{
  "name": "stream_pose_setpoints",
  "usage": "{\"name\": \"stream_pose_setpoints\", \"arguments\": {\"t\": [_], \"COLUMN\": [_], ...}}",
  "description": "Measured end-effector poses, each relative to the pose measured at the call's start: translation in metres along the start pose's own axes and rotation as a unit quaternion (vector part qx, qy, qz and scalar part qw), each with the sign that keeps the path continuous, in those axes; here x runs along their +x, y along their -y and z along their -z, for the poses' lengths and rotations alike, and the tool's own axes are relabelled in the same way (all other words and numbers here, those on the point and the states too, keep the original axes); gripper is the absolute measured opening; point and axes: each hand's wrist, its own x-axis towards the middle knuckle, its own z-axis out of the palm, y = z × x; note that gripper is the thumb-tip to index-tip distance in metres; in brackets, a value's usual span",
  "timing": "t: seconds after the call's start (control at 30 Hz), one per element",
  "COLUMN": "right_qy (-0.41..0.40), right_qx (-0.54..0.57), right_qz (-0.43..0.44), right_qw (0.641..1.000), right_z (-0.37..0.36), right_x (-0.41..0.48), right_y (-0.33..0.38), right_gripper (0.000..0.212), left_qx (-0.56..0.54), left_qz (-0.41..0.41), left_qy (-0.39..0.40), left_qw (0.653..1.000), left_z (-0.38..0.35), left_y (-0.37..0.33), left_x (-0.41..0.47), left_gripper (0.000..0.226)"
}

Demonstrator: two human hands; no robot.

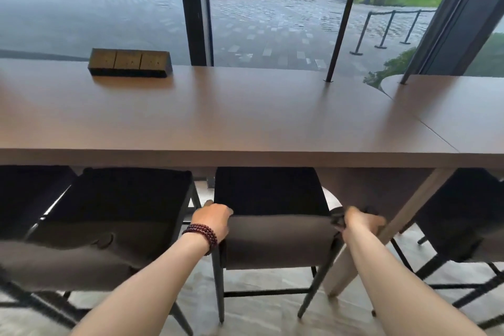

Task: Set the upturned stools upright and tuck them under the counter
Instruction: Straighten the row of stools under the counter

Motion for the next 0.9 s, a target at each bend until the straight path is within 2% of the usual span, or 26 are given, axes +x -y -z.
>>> {"name": "stream_pose_setpoints", "arguments": {"t": [0.13, 0.27, 0.47, 0.7, 0.9], "right_qy": [-0.032, -0.044, -0.037, -0.010, 0.004], "right_qx": [0.003, -0.003, -0.019, -0.035, -0.048], "right_qz": [0.035, 0.040, 0.039, 0.030, 0.001], "right_qw": [0.999, 0.998, 0.998, 0.999, 0.999], "right_z": [0.005, 0.013, 0.030, 0.029, 0.037], "right_x": [-0.003, -0.015, -0.021, -0.021, -0.017], "right_y": [-0.010, -0.015, -0.014, -0.016, -0.004], "right_gripper": [0.056, 0.049, 0.051, 0.053, 0.063], "left_qx": [-0.004, 0.005, 0.057, 0.054, 0.012], "left_qz": [0.008, 0.008, -0.005, 0.003, -0.003], "left_qy": [-0.013, -0.030, -0.015, 0.000, 0.078], "left_qw": [1.000, 1.000, 0.998, 0.999, 0.997], "left_z": [-0.001, -0.002, 0.001, 0.006, 0.017], "left_y": [0.004, 0.008, 0.004, 0.002, -0.003], "left_x": [-0.009, -0.018, -0.029, -0.028, -0.020], "left_gripper": [0.045, 0.044, 0.039, 0.031, 0.023]}}
